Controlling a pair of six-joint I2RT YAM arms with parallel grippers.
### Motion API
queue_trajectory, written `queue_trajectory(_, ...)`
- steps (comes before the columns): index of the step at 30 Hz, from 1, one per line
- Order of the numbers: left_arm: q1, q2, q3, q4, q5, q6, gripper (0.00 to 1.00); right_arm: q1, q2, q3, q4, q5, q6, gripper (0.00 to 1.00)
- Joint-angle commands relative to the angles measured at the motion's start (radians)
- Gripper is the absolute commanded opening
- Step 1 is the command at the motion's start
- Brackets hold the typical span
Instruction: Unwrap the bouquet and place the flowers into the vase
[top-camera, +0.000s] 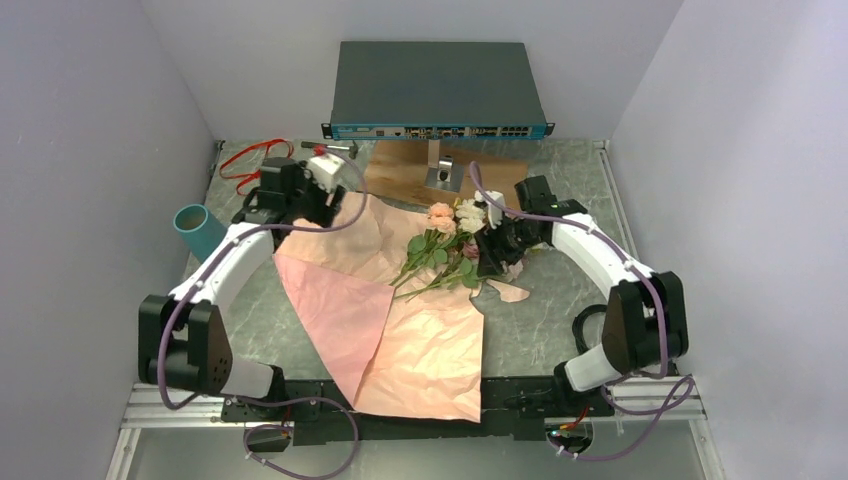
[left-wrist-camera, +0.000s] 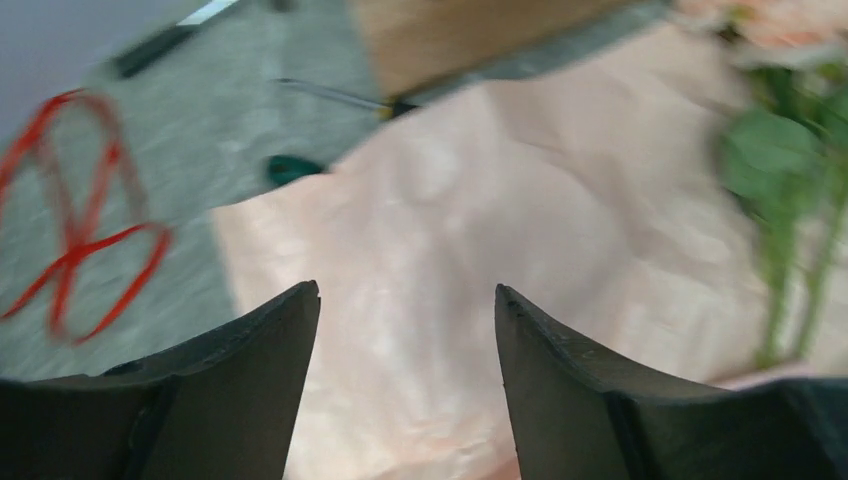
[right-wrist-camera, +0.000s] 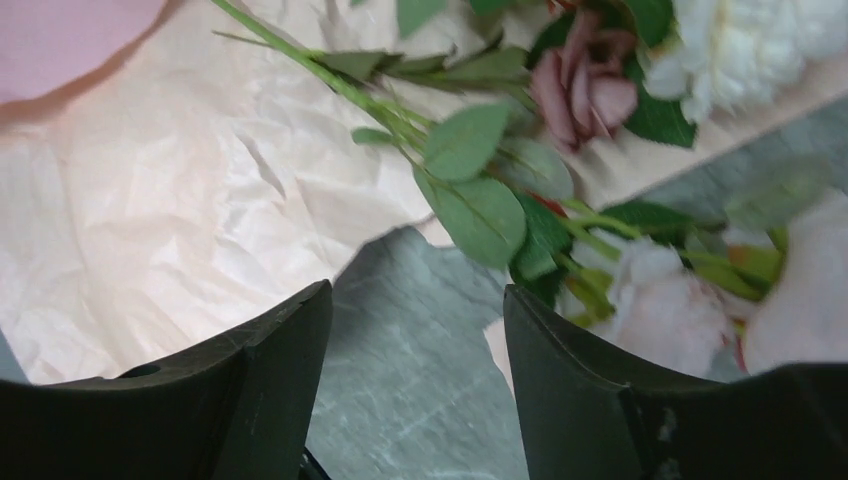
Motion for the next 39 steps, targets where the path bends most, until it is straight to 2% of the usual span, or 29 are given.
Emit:
queue_trajectory(1,-0.103,0.123,0.043,-0.141,0.170,0.062,0.68,0.074,0.068,0.079,0.079,-0.043,0.068,0.64)
queue_trajectory(4,-0.122,0.241,0.102,-0.156,0.163,0.057,0.61,0.119,0.113,0.103,0.114,-0.032,0.097,0.59)
queue_trajectory(7,-0.127,0.360,0.170,-0.172,0.133,0.054,0.61,0.158,0.161,0.102,0.159,-0.009,0.111,0.55)
queue_trajectory(13,-0.127,0.558,0.302,-0.179,-0.016,0.044,0.64,0.175,0.271,0.105,0.183,-0.008,0.123,0.48)
queue_trajectory(17,-0.125,0.635,0.358,-0.209,-0.082,0.064,0.73,0.175,0.315,0.110,0.193,0.012,0.111,0.46)
queue_trajectory(19,-0.118,0.621,0.371,-0.232,-0.061,0.070,0.77,0.175,0.332,0.123,0.181,0.019,0.102,0.46)
queue_trajectory(22,-0.112,0.521,0.365,-0.342,0.076,0.123,0.83,0.175,0.330,0.143,0.162,0.010,0.091,0.45)
queue_trajectory(26,-0.113,0.339,0.322,-0.489,0.266,0.200,0.87,0.177,0.295,0.148,0.165,-0.017,0.102,0.45)
queue_trajectory(28,-0.122,0.295,0.319,-0.549,0.315,0.198,0.87,0.179,0.280,0.155,0.172,-0.033,0.127,0.45)
queue_trajectory(34,-0.202,0.299,0.357,-0.673,0.322,0.153,0.87,0.209,0.228,0.124,0.204,-0.048,0.180,0.44)
queue_trajectory(39,-0.266,0.357,0.382,-0.704,0.294,0.141,0.87,0.228,0.218,0.088,0.213,-0.040,0.182,0.43)
